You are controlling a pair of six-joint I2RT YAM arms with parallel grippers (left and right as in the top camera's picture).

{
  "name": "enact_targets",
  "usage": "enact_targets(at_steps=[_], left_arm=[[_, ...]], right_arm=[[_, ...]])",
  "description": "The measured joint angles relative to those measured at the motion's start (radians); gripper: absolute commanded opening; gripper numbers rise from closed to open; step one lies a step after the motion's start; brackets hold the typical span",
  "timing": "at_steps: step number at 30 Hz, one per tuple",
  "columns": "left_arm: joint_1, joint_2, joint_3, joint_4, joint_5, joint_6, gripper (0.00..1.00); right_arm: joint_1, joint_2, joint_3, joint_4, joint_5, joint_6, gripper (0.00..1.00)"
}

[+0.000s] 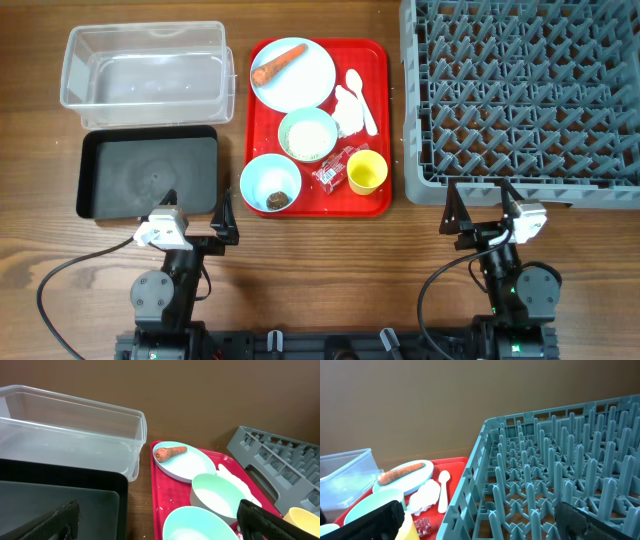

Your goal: Sort waste into correct bins and load items into the dishwasher rack

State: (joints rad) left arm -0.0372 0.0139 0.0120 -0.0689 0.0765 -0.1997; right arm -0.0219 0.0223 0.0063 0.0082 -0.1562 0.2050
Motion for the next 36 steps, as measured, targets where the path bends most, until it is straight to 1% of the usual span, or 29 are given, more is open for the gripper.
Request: enact_targets(at_steps=[19,26,32,33,36], left_arm=[[0.0,0.0,0.0,0.0,0.0,0.0,1.0],[0.0,0.0,0.0,-0.002,-0.034,0.001,1.0],[0.0,0.0,0.0,-0.002,-0.035,0.001,1.0],[0.0,0.0,0.0,-0.001,-0.034,0.001,1.0],[0.0,0.0,0.0,0.006,0.027,0.001,1.0]], right_arm=[[0.0,0.0,0.0,0.0,0.0,0.0,1.0],[0.0,0.0,0.0,0.0,0.0,0.004,1.0],[0.0,0.0,0.0,0.0,0.0,0.021,1.0],[0.0,0.0,0.0,0.001,0.0,0.028,1.0],[0.0,0.0,0.0,0.097,-0.01,0.146,1.0]])
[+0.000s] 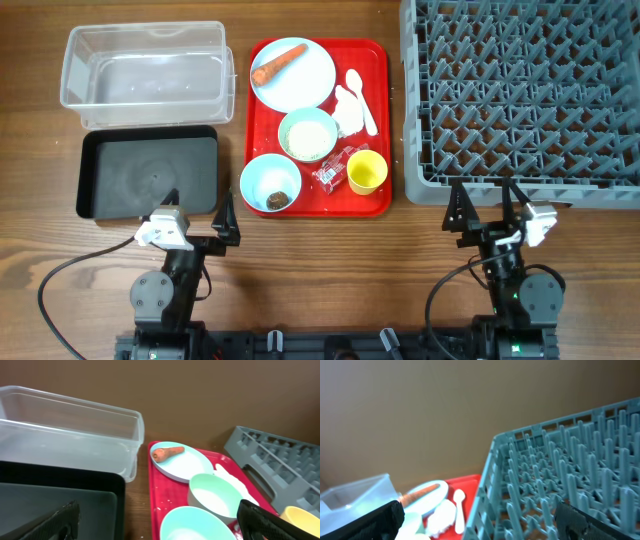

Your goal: Sort waste into correct bins and load items into the dishwasher rack

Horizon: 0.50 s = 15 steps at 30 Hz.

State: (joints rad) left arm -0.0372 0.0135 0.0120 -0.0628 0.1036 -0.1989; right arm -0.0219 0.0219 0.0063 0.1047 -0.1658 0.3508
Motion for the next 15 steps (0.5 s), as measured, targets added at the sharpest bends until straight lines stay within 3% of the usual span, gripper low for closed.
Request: enact_targets(at_steps=[5,9,12,15], left_arm=[[0.0,0.0,0.021,0.051,0.061,0.0,1.0],[0.0,0.037,0.184,0.046,0.071,0.0,1.0],[0.0,0.198,0.353,0.021,0.088,0.001,1.0],[0.0,0.399,0.552,-0.129,0.108,0.003,1.0]], right_arm=[[0.0,0.002,0.005,0.192,-0.15,0.007,1.0],[0.0,0.034,0.127,0.219,-0.228,-0.027,1.0],[0.0,0.164,0.275,0.218,-0.297,-0.081,1.0],[0.0,0.334,0.427,0.156,-0.385,-0.118,1.0]])
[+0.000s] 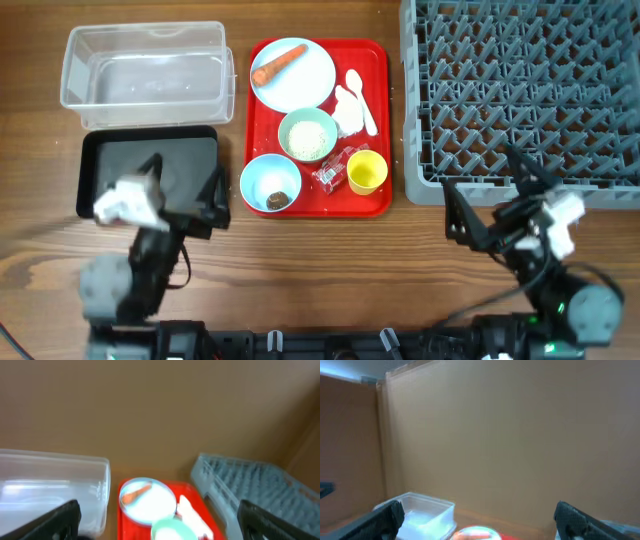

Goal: Sort waste into correct bins and load items into the dishwasher rack
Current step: 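Reach the right gripper to the yellow cup and grasp it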

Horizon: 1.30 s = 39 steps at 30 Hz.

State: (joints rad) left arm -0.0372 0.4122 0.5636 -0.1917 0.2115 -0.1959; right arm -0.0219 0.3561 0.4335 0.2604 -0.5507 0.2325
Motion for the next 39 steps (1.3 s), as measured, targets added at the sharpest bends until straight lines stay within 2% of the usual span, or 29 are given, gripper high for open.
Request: enact_targets(at_steps=[3,8,9,11,13,15,18,20,22,23,26,28,31,35,39], left_arm=[[-0.008,0.241,0.242,-0.206,0.008,0.001,1.0],[-0.114,0.616,0.609,-0.57,-0.013,0.061,1.0],[-0.127,0.66,0.64,-0.593,-0.023,0.064,1.0],[-0.169,0.863,0.826,-0.8,-0.056,0.068,1.0],[-0.184,1.014,0.943,-0.927,-0.069,0.072,1.0],[-0.186,1.175,1.029,-0.995,-0.073,0.072,1.0],[-0.186,1.312,1.033,-0.986,-0.071,0.072,1.0],[-0.186,1.372,1.033,-0.946,-0.029,0.072,1.0],[-0.185,1.401,1.033,-0.877,0.069,0.072,0.98],[-0.187,1.404,1.033,-0.854,0.114,0.072,0.93],[-0.215,1.404,1.035,-0.781,0.157,0.072,0.93],[-0.259,1.404,1.035,-0.742,0.145,0.069,0.95],[-0.362,1.404,1.035,-0.702,0.051,0.044,0.94],[-0.462,1.47,1.039,-0.655,-0.055,-0.014,0.86],[-0.473,1.562,1.039,-0.648,-0.077,-0.096,0.79]], right_arm=[[0.0,0.196,0.185,-0.194,-0.115,-0.05,1.0],[0.002,0.544,0.581,-0.767,-0.181,-0.19,1.0],[0.002,0.564,0.602,-0.793,-0.181,-0.225,1.0],[0.002,0.705,0.774,-1.016,-0.173,-0.28,1.0],[0.002,0.79,0.854,-1.137,-0.141,-0.314,1.0],[0.002,0.863,0.879,-1.182,-0.102,-0.34,1.0],[0.002,0.93,0.879,-1.156,-0.084,-0.321,1.0],[0.002,0.954,0.879,-1.15,-0.084,-0.244,1.0],[0.002,0.96,0.879,-1.149,-0.083,-0.211,1.0],[0.002,0.96,0.879,-1.149,-0.083,-0.202,1.0],[0.002,0.961,0.879,-1.147,-0.083,-0.195,1.0],[0.002,0.961,0.879,-1.147,-0.082,-0.191,1.0],[0.002,0.961,0.879,-1.147,-0.069,-0.191,1.0],[0.002,0.961,0.879,-1.155,-0.053,-0.191,0.99],[0.002,0.961,0.879,-1.158,-0.038,-0.191,0.98]])
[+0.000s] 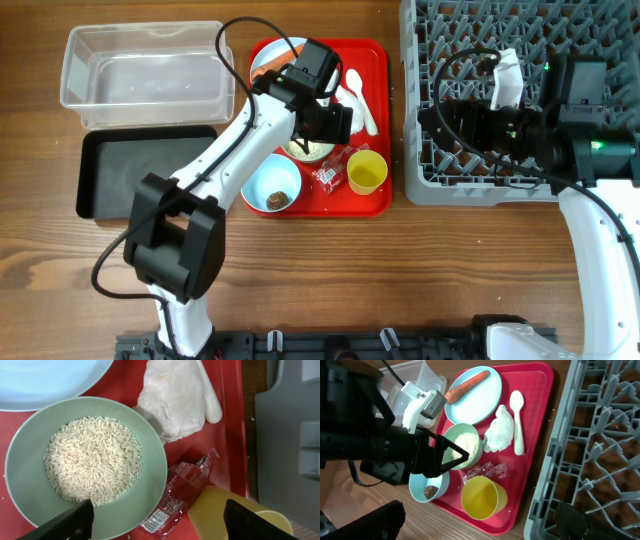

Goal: Sort waste into correct bins and load items into the dishwasher rack
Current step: 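Reach the right gripper to the yellow cup and grasp it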

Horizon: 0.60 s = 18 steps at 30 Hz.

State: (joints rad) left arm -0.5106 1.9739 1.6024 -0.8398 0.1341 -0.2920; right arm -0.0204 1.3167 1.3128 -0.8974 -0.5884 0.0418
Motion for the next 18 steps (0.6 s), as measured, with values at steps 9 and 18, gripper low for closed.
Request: enact_targets(at_steps=[9,18], left_arm=[[-0.079,0.005,0.0,0.008,0.027,-0.003,0.53],[-0.157,0.005,-0.001,-0.034,-0.034,0.017,0.47]], right_arm=[[0.0,0.009,0.0,0.0,0.014,0.0,0.98],[0.0,0.052,0.0,-0.017,0.021,0.0,0.98]])
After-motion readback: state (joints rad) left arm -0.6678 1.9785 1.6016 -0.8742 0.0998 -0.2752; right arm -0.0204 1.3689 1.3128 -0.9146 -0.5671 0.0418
